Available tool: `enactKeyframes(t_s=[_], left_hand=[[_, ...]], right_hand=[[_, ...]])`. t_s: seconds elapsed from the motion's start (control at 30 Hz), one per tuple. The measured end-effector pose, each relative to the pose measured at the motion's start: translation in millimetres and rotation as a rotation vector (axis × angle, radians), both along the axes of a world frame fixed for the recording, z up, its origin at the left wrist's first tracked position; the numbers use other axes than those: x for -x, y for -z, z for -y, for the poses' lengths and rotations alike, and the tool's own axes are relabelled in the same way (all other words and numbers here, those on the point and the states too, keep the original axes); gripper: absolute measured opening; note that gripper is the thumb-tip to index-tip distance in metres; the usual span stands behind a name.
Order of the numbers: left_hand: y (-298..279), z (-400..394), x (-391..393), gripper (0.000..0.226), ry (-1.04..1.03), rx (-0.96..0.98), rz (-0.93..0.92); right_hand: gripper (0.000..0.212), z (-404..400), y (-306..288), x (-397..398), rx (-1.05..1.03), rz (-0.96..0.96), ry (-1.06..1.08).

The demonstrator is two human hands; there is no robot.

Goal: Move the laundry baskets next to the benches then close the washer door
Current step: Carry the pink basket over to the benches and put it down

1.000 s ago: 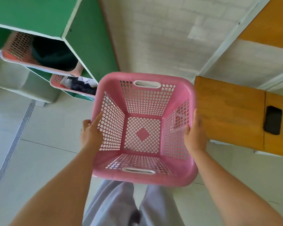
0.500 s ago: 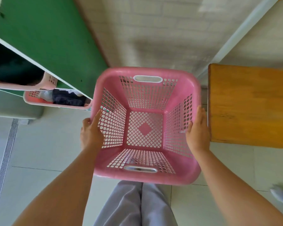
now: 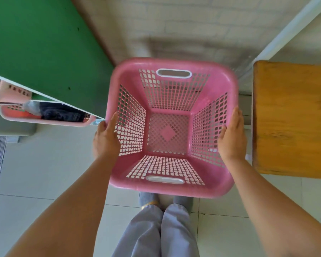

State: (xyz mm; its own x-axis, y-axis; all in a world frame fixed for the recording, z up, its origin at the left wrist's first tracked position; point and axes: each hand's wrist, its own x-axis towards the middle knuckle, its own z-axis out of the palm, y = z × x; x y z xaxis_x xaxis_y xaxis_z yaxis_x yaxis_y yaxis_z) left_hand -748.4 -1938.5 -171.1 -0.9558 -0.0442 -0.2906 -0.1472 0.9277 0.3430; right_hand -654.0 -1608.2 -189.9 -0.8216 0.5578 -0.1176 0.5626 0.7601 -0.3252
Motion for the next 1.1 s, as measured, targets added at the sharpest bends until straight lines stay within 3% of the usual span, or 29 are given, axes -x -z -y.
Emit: enactKeyframes(t_s=[0.27,0.6,0.9,1.1], left_hand=[[5.5,-11.4,27.5,0.075,0.085,0.047,-0.079],[-2.9,-19.9,16.7,0.105,0.131,0.224,0.135],[-19.7,-23.4,7.5,0.077,0.174,0.269,0.209],[-76.8,-35.9,-16.2,0.062,0.322,0.244,0.170]], right_hand=[[0.065,-6.0,15.1,5.7,-0.027,-0.025,0.017],[0.077,-11.8,5.7,9.1,-0.054,0.105,-0.033],[0.068,3.9,-24.8,-13.2,-0.067,0.201,-0.120],[0.065,19.7,-83.9,-55.1,-0.068,0.237,-0.162]])
